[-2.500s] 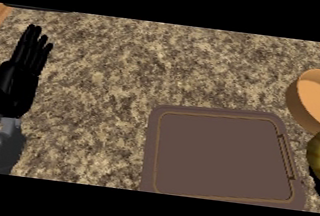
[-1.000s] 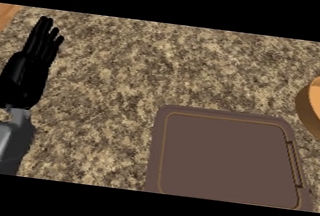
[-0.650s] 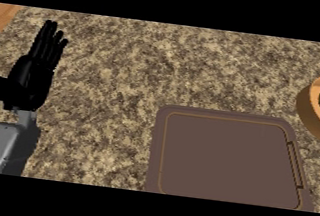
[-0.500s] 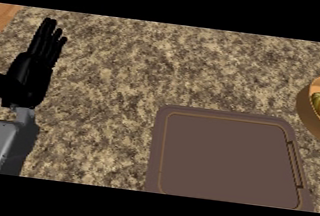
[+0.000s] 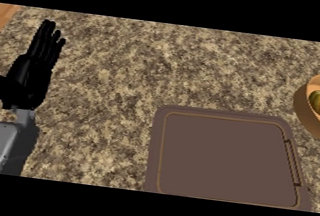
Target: Pick the squash from the tray and place it in the pot
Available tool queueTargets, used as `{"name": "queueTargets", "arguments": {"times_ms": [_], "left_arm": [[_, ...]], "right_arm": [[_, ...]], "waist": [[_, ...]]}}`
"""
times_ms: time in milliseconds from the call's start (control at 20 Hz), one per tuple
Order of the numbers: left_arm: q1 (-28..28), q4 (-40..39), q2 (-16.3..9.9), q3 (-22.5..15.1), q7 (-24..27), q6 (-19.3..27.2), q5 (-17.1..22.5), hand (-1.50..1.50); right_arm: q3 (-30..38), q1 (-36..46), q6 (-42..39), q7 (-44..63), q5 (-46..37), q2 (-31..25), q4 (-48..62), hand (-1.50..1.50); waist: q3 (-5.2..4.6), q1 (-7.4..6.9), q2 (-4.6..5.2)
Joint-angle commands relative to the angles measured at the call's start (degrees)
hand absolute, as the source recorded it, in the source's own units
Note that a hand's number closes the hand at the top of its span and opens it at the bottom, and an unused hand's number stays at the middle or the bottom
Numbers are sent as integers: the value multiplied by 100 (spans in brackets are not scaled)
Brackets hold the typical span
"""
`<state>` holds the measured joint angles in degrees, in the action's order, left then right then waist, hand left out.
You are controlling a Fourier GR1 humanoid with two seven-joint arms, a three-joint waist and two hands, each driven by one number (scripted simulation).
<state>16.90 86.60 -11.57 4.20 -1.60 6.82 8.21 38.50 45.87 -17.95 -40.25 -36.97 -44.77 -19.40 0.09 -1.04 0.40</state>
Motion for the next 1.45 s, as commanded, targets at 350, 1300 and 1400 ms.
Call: {"name": "queueTargets", "arguments": {"times_ms": [350,1300,1400], "left_arm": [[141,132,-138,83,-221,-106,56,0],[131,172,-54,79,-217,-117,86,0],[8,144,19,75,-23,-155,114,0]], "right_arm": [[1107,-22,-828,282,1145,-1029,776,-150],[1686,-855,-1602,246,1806,-1964,971,-150],[1709,-1096,-1494,105,1822,-1874,982,-150]], "waist": [[17,-59,49],[65,-144,110],[72,-116,129]]}}
